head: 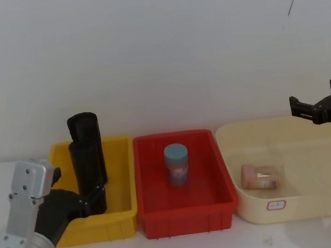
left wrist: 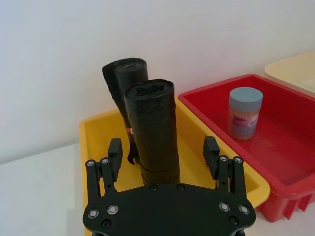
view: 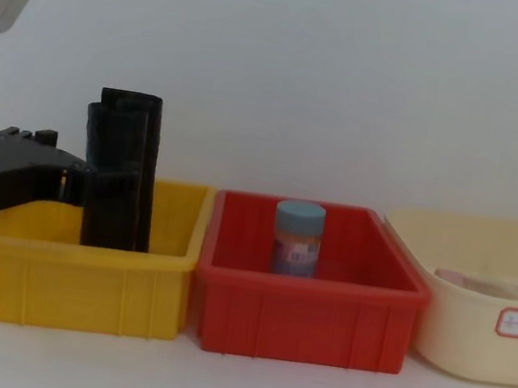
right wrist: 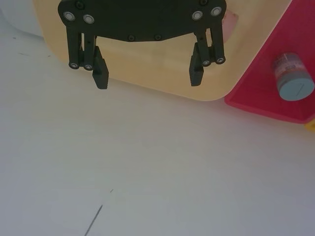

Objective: Pick up the garbage bag with the one hand and transfer it to the other hand.

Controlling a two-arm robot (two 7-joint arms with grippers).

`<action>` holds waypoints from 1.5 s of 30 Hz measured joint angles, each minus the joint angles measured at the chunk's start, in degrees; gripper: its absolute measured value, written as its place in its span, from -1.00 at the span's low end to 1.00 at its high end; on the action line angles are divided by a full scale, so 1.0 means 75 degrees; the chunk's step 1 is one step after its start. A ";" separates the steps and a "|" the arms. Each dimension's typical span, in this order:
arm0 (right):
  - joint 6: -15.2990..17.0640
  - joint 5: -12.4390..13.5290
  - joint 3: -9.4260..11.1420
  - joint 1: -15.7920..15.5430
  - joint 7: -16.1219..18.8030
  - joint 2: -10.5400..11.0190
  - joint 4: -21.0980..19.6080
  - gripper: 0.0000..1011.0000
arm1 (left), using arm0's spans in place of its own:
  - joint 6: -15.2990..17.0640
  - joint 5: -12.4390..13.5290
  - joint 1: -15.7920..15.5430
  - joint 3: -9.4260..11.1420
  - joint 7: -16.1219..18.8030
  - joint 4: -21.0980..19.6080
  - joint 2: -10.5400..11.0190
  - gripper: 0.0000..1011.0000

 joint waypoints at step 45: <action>0.0000 0.0000 0.0001 0.0000 0.0000 0.0001 0.0000 0.98 | 0.0003 -0.0495 -0.2025 0.0107 -0.1818 0.2672 -0.0770 0.98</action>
